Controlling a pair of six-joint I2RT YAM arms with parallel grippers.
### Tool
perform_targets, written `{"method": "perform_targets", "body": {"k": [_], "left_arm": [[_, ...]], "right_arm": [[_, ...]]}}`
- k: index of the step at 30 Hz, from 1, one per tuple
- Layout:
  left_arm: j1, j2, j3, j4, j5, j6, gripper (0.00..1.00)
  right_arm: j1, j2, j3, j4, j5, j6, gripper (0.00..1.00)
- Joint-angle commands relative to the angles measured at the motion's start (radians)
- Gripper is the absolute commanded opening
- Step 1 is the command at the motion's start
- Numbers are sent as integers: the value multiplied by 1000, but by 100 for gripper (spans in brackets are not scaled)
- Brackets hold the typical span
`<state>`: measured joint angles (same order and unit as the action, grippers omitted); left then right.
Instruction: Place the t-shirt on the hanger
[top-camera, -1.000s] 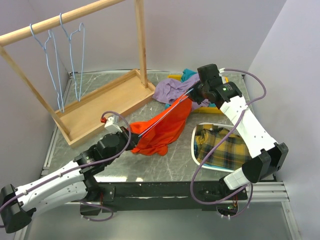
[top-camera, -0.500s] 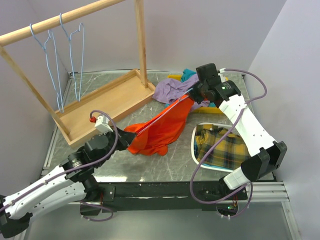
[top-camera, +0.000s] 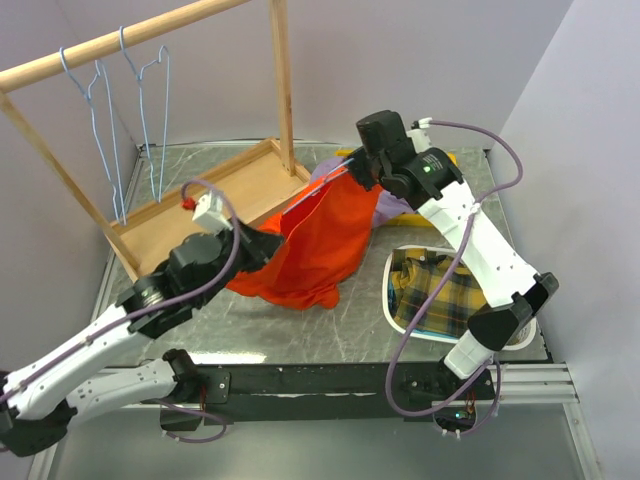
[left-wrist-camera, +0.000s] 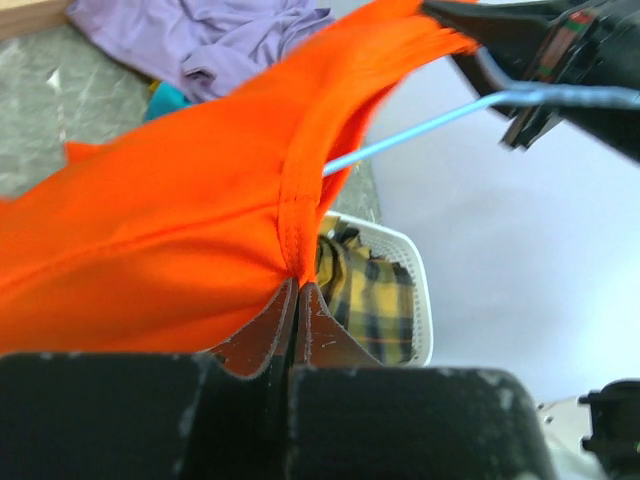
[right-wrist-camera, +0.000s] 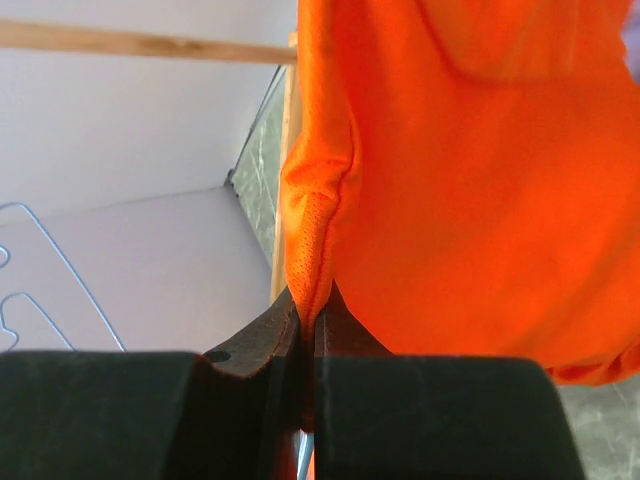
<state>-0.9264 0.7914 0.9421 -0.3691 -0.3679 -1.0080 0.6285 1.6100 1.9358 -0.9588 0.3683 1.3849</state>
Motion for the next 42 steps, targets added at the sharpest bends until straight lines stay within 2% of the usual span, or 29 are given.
{"method": "perform_targets", "body": {"k": [1, 4, 9, 12, 13, 16, 21, 24, 27, 29, 37, 42], "left_arm": [[0, 104, 133, 10, -18, 43, 1], [0, 135, 182, 12, -77, 93, 1], [0, 184, 271, -56, -114, 175, 4], [0, 183, 281, -60, -76, 241, 20], [0, 180, 276, -53, -65, 261, 32], [0, 183, 314, -88, -62, 328, 48], [1, 201, 400, -197, -34, 439, 62], [0, 190, 445, -286, -31, 509, 64], [0, 196, 426, -384, -121, 539, 64], [0, 198, 399, -413, -82, 543, 62], [-26, 134, 275, -404, 44, 592, 62], [-51, 164, 248, -409, 3, 612, 62]], "right_arm": [[11, 45, 87, -21, 55, 62, 0], [23, 73, 114, -54, 46, 46, 0], [25, 42, 10, -9, -3, 32, 0], [19, 31, -5, 3, -9, 17, 0], [17, 34, -3, 2, -18, 13, 0], [13, 54, 2, -3, -101, -1, 0], [-4, 56, -33, 11, -208, -15, 0], [-42, 48, -58, 34, -261, -32, 0], [-67, 68, -37, 11, -284, -55, 0], [-82, 93, -25, -3, -325, -75, 0], [-107, 185, 75, -63, -399, -126, 0], [-115, 200, 92, -61, -448, -144, 0]]}}
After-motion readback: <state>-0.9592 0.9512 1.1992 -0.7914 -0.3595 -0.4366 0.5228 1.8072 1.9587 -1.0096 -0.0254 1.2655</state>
